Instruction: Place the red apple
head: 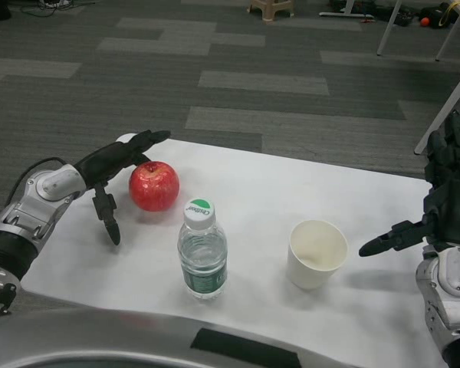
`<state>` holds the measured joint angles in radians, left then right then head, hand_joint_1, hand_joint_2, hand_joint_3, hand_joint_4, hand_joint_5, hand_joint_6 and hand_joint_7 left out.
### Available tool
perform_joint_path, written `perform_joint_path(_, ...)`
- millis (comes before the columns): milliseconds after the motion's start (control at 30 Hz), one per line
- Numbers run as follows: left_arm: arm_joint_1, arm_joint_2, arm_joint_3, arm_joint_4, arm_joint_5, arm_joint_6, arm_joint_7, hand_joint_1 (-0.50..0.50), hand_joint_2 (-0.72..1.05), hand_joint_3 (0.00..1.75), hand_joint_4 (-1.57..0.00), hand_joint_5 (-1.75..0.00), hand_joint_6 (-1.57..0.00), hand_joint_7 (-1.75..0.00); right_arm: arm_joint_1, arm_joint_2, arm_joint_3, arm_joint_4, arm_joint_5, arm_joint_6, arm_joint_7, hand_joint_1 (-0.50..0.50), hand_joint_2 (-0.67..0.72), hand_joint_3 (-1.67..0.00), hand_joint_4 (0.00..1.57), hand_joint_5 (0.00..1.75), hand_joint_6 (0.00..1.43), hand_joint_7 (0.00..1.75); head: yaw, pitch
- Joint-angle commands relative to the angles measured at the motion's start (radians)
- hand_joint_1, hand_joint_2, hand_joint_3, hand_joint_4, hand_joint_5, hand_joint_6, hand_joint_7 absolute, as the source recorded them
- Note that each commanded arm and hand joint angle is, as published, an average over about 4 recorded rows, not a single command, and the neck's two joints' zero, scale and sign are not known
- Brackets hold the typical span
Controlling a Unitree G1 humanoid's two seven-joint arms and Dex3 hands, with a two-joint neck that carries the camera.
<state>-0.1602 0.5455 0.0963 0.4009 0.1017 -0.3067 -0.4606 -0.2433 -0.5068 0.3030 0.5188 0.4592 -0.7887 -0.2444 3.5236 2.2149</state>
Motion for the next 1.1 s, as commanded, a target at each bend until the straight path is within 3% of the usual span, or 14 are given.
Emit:
perform_joint_path(33, -0.007, -0.009, 0.021, -0.014, -0.036, 0.009, 0.016, -0.50, -0.37, 0.00, 0.00, -1.33, 0.00, -0.14, -0.001, 0.001, -0.001, 0.006, 0.006, 0.002, 0.002, -0.42, 0.72, 0.00, 0.00, 0.00, 0.00, 0.00, -0.001, 0.005)
perform_joint_path(300, -0.043, -0.025, 0.090, -0.050, -0.102, 0.000, 0.053, -0.50, -0.37, 0.00, 0.00, -1.44, 0.00, -0.14, -0.001, 0.002, -0.003, 0.006, 0.006, 0.002, 0.002, -0.42, 0.72, 0.00, 0.00, 0.00, 0.00, 0.00, -0.005, 0.023)
perform_joint_path(467, -0.067, -0.026, 0.103, -0.063, -0.240, -0.022, 0.090, -0.50, -0.37, 0.00, 0.00, -1.39, 0.00, -0.14, -0.001, 0.002, -0.006, 0.004, 0.006, 0.002, 0.002, -0.42, 0.72, 0.00, 0.00, 0.00, 0.00, 0.00, -0.009, 0.033)
perform_joint_path(567, -0.072, -0.028, 0.099, -0.068, -0.334, -0.032, 0.112, -0.50, -0.37, 0.00, 0.00, -1.23, 0.00, -0.14, -0.002, 0.002, -0.007, 0.004, 0.007, 0.002, 0.002, -0.42, 0.72, 0.00, 0.00, 0.00, 0.00, 0.00, -0.012, 0.048)
perform_joint_path(667, -0.076, -0.029, 0.074, -0.070, -0.490, -0.053, 0.148, -0.50, -0.39, 0.00, 0.00, -0.87, 0.00, -0.10, -0.002, 0.002, -0.007, 0.004, 0.006, 0.002, 0.002, -0.42, 0.72, 0.00, 0.00, 0.00, 0.00, 0.00, -0.023, 0.079)
perform_joint_path(767, -0.080, -0.029, 0.056, -0.070, -0.563, -0.070, 0.169, -0.50, -0.46, 0.00, 0.00, -0.56, 0.00, -0.03, -0.003, 0.002, -0.007, 0.004, 0.007, 0.002, 0.002, -0.42, 0.72, 0.00, 0.00, 0.00, 0.00, 0.00, -0.041, 0.105)
perform_joint_path(1100, -0.091, -0.033, 0.037, -0.064, -0.682, -0.084, 0.184, -0.50, -0.46, 0.00, 0.00, -0.51, 0.00, 0.00, -0.004, -0.002, -0.012, -0.013, 0.007, 0.002, 0.002, -0.42, 0.72, 0.00, 0.00, 0.00, 0.00, 0.00, -0.156, 0.255)
